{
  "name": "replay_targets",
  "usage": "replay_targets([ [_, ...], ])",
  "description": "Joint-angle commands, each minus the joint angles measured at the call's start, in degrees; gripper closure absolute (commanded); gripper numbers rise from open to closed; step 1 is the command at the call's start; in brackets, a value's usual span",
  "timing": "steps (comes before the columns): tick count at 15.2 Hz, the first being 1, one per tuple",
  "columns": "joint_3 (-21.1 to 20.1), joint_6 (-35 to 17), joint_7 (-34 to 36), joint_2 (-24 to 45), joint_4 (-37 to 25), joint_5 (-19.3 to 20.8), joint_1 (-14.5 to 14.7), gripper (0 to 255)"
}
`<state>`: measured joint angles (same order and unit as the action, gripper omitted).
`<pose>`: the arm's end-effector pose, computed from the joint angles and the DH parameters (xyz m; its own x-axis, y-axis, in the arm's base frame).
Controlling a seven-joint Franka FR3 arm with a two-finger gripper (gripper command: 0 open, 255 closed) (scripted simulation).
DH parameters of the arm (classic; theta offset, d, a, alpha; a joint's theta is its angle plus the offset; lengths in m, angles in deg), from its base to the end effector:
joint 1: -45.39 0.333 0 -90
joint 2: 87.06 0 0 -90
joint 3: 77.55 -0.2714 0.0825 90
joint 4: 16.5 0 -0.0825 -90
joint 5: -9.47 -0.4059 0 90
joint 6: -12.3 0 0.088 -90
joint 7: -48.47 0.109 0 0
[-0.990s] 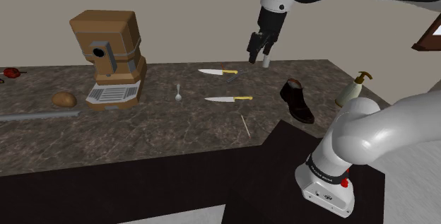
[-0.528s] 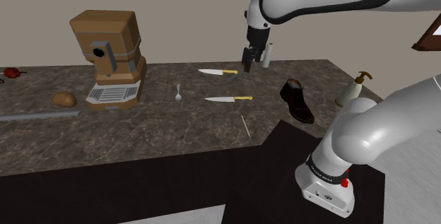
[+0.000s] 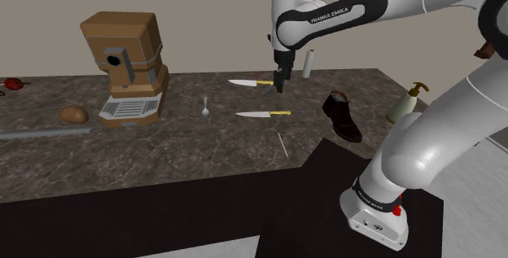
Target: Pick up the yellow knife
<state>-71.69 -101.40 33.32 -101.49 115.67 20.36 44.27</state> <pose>0.4856 -0.0715 0.3856 0.9693 0.2197 -0.1106 0.2322 -0.9656 0.1172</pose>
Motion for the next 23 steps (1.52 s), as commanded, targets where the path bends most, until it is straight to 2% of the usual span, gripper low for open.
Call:
replay_targets([
  [1, 0.53, -1.9, -2.06, 4.39, -1.43, 1.23, -0.21, 0],
  [12, 2.62, -9.54, -11.8, 28.33, -12.85, 7.93, -2.22, 0],
  [23, 3.85, -12.0, -19.9, 53.23, -31.6, 14.24, -4.1, 0],
])
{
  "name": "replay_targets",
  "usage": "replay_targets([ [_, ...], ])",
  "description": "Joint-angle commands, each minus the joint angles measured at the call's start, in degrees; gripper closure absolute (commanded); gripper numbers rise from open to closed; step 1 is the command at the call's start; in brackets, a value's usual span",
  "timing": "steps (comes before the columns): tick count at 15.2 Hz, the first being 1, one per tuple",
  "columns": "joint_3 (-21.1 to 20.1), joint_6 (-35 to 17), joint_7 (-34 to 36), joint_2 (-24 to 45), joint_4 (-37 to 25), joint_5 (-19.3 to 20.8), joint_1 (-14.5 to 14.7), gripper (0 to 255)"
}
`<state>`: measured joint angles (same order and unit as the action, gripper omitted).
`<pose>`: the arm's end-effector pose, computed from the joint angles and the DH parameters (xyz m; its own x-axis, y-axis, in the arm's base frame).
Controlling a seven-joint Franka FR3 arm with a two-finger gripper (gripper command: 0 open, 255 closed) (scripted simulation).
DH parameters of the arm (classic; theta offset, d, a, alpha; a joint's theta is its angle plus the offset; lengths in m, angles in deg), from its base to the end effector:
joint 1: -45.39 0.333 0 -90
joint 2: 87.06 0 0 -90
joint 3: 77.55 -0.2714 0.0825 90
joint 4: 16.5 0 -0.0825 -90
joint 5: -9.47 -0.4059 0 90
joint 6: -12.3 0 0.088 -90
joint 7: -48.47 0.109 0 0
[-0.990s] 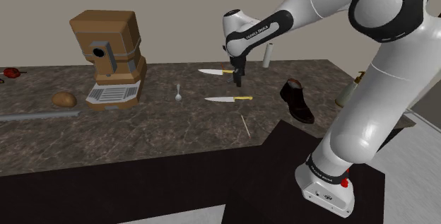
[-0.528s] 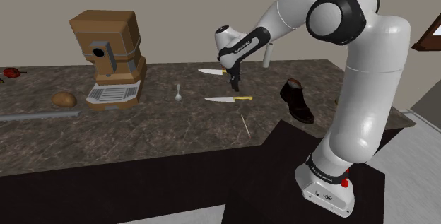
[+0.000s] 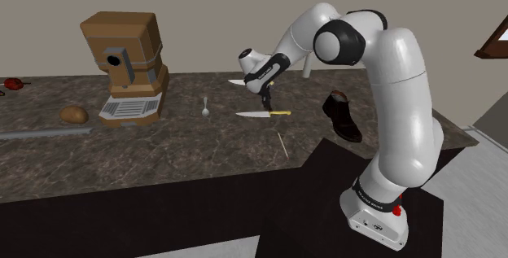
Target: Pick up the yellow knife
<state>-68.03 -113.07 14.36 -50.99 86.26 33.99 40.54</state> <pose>0.5974 -0.1693 0.1349 0.7313 0.5231 -0.4377 0.6305 -0.7632 0.1414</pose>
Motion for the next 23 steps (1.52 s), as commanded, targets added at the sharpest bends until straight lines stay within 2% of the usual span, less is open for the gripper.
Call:
replay_targets([
  [1, 0.3, -0.28, -1.72, 5.08, -4.32, 1.11, -0.53, 0],
  [4, 0.58, 0.05, -3.6, 10.75, -9.74, 2.24, -0.94, 0],
  [13, 0.56, -2.44, -2.26, 15.62, -11.86, 2.36, -1.17, 0],
  [14, 0.56, -2.44, -2.2, 15.5, -11.7, 2.38, -1.11, 255],
  [23, 0.54, -2.43, -2.25, 15.62, -11.85, 2.39, -1.19, 255],
])
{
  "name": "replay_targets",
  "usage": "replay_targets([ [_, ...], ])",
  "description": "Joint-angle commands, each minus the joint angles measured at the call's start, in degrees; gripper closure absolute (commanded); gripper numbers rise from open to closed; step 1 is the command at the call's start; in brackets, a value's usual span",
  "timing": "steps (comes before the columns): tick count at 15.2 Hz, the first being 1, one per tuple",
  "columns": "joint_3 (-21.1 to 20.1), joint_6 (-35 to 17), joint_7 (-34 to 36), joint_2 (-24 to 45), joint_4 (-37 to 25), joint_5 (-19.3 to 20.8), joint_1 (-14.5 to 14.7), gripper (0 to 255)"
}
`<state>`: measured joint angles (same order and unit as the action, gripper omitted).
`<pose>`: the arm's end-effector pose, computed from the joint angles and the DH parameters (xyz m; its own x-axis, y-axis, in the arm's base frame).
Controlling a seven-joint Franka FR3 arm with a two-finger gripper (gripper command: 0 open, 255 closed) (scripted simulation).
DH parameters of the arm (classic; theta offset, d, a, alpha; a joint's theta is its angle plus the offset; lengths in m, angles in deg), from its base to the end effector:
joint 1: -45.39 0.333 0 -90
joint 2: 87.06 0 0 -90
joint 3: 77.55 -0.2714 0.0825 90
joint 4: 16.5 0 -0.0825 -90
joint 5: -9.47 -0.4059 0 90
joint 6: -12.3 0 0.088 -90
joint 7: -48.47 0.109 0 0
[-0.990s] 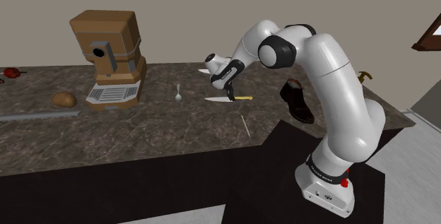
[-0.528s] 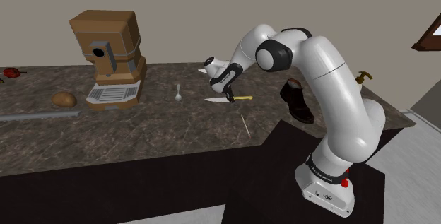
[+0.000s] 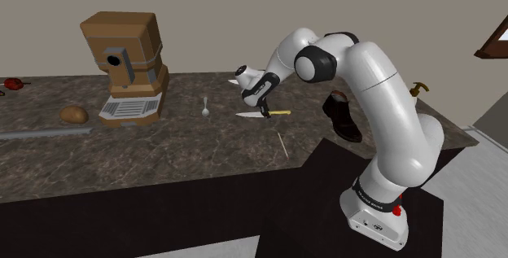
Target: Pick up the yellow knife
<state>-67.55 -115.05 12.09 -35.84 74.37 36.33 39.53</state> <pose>0.6145 -0.1871 0.0530 0.6619 0.5622 -0.4958 0.6966 -0.7057 0.1297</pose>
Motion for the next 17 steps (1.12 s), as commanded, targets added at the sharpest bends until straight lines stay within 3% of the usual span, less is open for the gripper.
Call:
replay_targets([
  [1, 0.06, -0.14, -0.14, -0.2, 0.36, 0.04, -0.16, 255],
  [17, 0.08, 4.9, -2.79, -8.91, 3.51, -0.28, 0.26, 255],
])
